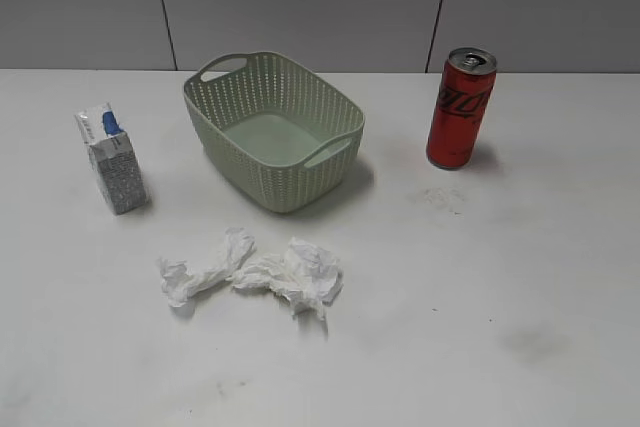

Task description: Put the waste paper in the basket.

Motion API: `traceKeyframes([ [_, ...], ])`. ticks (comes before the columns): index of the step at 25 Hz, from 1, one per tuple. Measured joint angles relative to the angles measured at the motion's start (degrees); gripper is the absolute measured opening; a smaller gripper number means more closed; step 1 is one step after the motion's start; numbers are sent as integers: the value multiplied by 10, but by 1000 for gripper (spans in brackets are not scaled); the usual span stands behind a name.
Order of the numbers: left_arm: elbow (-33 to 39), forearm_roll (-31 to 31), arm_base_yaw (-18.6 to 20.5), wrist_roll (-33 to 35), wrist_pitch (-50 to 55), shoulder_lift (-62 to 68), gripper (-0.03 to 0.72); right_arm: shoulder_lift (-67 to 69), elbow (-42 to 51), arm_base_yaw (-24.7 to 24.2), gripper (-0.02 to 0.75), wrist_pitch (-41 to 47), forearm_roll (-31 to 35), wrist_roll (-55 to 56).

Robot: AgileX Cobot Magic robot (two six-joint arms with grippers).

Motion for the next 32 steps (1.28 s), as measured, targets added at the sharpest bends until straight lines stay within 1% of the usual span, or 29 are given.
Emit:
traceKeyframes([
  [3,0,0,0,0,0,0,238,17,0,0,571,0,0,0],
  [9,0,-6,0,0,0,0,238,112,-1,0,571,0,1,-1],
  [18,0,-12,0,0,0,0,237,313,-47,0,571,-22,1,-22],
  [24,0,-12,0,0,0,0,237,450,-80,0,571,-65,3,-41],
  [32,0,-12,0,0,0,0,237,607,-118,0,571,-123,69,-125],
])
